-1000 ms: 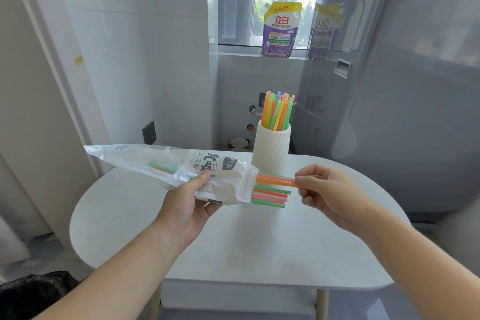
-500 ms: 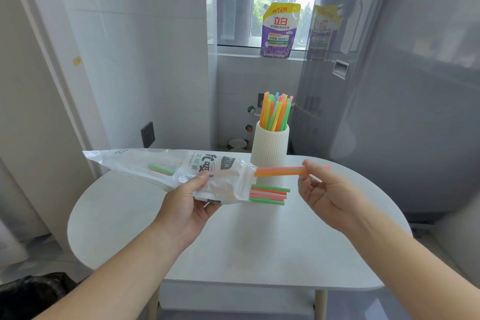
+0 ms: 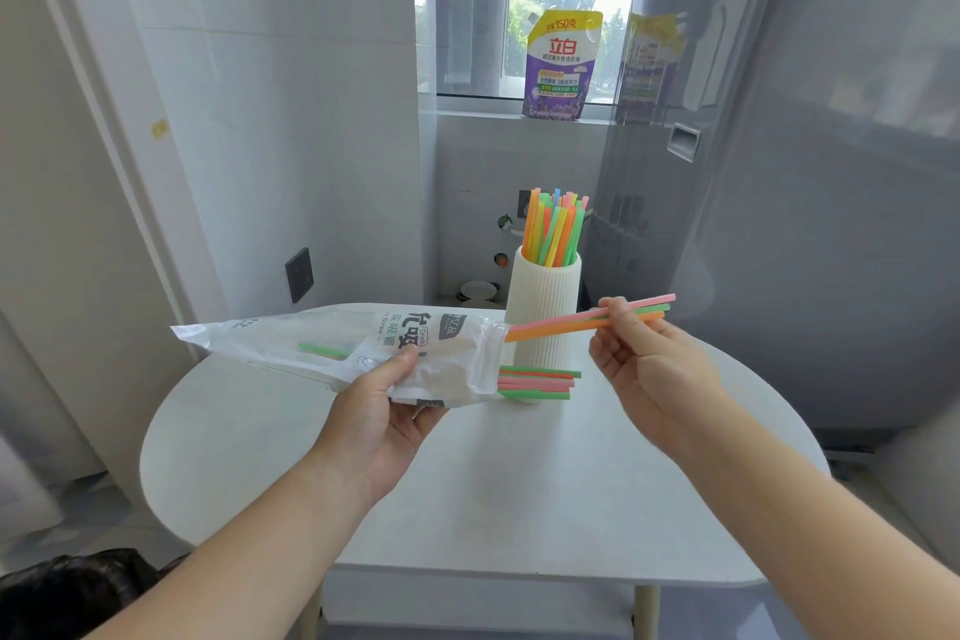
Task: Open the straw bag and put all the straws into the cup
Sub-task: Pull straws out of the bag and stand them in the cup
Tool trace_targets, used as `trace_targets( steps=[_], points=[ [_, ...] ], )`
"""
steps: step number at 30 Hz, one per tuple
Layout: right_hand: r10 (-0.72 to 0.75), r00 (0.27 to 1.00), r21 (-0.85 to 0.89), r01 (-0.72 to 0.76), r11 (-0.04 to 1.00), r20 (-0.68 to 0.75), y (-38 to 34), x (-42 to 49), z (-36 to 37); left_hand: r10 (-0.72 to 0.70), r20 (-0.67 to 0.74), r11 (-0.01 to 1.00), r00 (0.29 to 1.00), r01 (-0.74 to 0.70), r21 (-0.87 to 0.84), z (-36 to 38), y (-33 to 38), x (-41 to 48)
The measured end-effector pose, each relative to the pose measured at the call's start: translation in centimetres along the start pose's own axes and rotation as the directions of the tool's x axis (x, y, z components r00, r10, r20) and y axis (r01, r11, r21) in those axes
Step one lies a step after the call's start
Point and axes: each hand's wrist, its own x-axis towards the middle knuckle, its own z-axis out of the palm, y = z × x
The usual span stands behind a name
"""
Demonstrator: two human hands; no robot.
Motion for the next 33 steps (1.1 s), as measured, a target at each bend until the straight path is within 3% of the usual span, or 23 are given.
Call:
trace_targets(
  steps=[6, 10, 21, 33],
  points=[
    [-0.236, 0.972, -0.250, 0.234, 0.939, 0.024, -5.8, -0.8, 0.1, -0.001, -0.049, 0.998, 0.999, -0.002, -0.062, -0.4, 0.7, 0.2],
    [-0.296, 0.954, -0.368, 0.293, 0.883, 0.048, -8.6, -1.6, 0.0, 0.011, -0.066, 0.996, 0.998, -0.018, -0.092, -0.5, 0.7, 0.4],
    [-0.237, 0.970, -0.370, 0.237, 0.898, 0.047, -9.6, -1.4, -0.4, 0.023, -0.074, 0.993, 0.997, -0.032, -0.116, -0.6, 1.2, 0.3],
    [-0.486, 0.871, -0.409, 0.469, 0.783, 0.068, -13.9, -3.0, 1.0, 0.026, -0.092, 0.990, 0.995, -0.038, -0.134, -0.4, 0.9, 0.3]
  ],
)
